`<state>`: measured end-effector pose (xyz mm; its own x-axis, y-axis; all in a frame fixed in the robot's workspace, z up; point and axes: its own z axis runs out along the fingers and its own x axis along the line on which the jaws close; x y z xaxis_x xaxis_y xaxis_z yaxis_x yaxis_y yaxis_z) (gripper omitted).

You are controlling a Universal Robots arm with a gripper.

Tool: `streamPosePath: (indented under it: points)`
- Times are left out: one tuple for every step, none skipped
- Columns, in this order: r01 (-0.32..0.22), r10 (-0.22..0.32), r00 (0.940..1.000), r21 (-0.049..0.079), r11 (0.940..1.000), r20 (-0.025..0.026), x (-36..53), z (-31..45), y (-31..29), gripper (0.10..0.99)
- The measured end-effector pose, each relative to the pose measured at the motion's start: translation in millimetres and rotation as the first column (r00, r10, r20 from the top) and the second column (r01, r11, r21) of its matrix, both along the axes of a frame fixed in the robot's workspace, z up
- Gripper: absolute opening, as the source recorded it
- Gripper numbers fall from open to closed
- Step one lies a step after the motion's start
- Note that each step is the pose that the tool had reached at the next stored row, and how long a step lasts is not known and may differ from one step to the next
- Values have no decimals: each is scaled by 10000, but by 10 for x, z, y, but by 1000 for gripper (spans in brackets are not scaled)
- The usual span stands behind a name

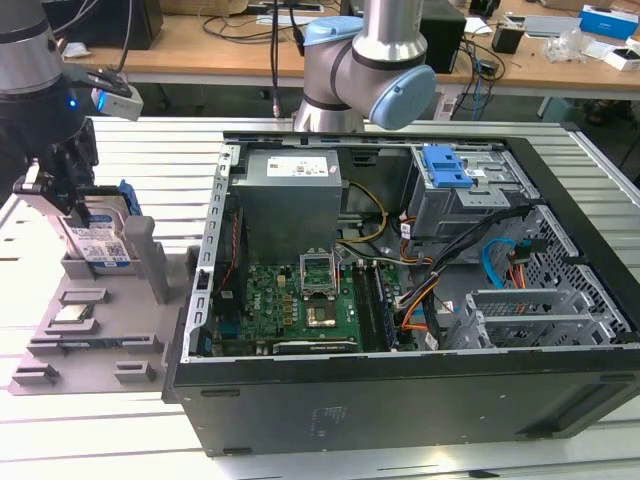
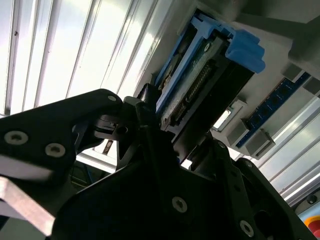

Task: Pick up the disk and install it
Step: 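Pick up the disk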

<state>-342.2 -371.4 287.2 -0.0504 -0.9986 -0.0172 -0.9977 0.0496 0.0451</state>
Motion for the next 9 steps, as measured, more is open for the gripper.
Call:
streamPosePath:
  points:
    - [0,0,10000,0,10000,0,0,0,0,482]
    - [0,0,10000,0,10000,-1,0,-1,0,482]
    - [0,0,10000,2,10000,1,0,-2,0,467]
    - [0,0,10000,2,10000,1,0,-2,0,400]
    - [0,0,10000,1,10000,1,0,-2,0,365]
    - [0,0,10000,0,10000,0,0,-3,0,365]
    - [0,0,10000,0,10000,0,0,-3,0,365]
    - [0,0,10000,0,10000,0,0,-4,0,365]
    - [0,0,10000,0,10000,0,0,-4,0,365]
